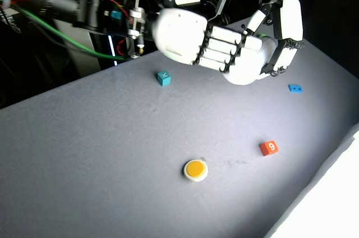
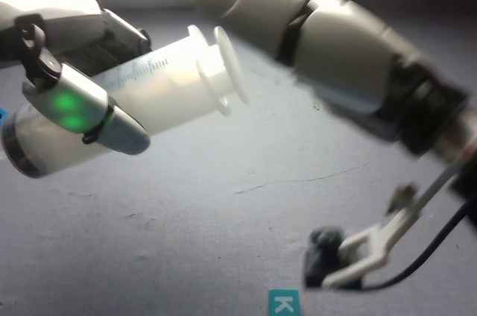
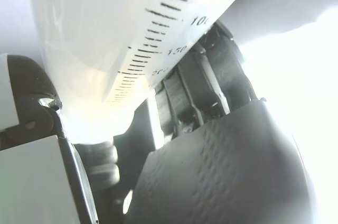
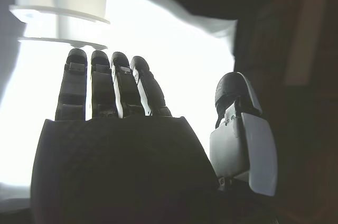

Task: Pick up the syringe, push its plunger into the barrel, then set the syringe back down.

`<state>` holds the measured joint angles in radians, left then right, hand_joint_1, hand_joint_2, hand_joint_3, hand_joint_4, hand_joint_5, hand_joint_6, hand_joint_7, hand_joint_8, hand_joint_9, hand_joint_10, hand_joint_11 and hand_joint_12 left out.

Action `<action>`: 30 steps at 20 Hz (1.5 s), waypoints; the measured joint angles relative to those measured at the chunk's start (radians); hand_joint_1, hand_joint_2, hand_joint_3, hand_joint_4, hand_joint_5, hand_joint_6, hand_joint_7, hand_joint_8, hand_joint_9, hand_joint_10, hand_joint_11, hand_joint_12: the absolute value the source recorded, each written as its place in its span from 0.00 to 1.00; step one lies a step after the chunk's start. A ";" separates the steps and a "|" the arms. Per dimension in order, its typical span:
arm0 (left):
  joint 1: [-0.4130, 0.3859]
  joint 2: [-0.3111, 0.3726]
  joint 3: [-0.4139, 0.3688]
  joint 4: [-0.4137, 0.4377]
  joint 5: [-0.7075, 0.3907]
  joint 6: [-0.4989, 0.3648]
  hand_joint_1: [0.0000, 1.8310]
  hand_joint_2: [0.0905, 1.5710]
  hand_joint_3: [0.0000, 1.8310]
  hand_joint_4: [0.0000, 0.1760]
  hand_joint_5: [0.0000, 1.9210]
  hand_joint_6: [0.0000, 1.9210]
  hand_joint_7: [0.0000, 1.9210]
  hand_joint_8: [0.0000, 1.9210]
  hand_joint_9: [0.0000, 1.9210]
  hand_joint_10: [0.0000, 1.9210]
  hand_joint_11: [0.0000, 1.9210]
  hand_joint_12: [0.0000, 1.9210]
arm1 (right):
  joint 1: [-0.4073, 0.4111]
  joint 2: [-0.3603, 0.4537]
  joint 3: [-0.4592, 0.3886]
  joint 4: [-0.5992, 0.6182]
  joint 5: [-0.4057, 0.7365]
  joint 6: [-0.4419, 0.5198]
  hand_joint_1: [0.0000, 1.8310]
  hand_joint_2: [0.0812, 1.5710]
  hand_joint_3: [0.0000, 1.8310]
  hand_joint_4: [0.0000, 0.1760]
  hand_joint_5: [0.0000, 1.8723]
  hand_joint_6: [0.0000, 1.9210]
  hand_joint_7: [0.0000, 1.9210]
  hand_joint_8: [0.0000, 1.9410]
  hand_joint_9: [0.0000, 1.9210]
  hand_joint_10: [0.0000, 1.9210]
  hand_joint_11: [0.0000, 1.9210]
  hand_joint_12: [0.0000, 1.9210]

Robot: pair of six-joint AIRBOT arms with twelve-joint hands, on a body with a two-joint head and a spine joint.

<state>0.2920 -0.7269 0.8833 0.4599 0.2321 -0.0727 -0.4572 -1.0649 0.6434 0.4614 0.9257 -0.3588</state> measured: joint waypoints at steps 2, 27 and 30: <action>0.013 0.000 0.000 0.026 0.001 0.000 0.76 0.66 0.00 0.00 0.50 0.51 0.63 0.29 0.50 0.59 0.37 0.68 | -0.006 0.070 0.000 0.016 -0.018 0.001 0.00 0.71 0.00 0.00 0.00 0.00 0.00 0.00 0.00 0.00 0.00 0.00; 0.251 -0.249 0.211 0.193 -0.033 -0.004 0.71 0.66 0.00 0.00 0.52 0.40 0.60 0.45 0.50 0.54 0.33 0.77 | -0.321 0.302 0.002 -0.465 -0.031 -0.041 0.00 0.71 0.00 0.00 0.00 0.00 0.00 0.00 0.00 0.00 0.00 0.00; 0.265 -0.249 0.216 0.202 -0.040 -0.004 0.66 0.70 0.01 0.00 0.48 0.59 0.51 0.49 0.47 0.30 0.24 0.67 | -0.328 0.302 0.002 -0.476 0.002 -0.041 0.00 0.70 0.00 0.00 0.00 0.00 0.00 0.00 0.00 0.00 0.00 0.00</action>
<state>0.5568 -0.9760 1.0992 0.6617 0.1917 -0.0765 -0.7856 -0.7628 0.6456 -0.0147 0.9276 -0.4000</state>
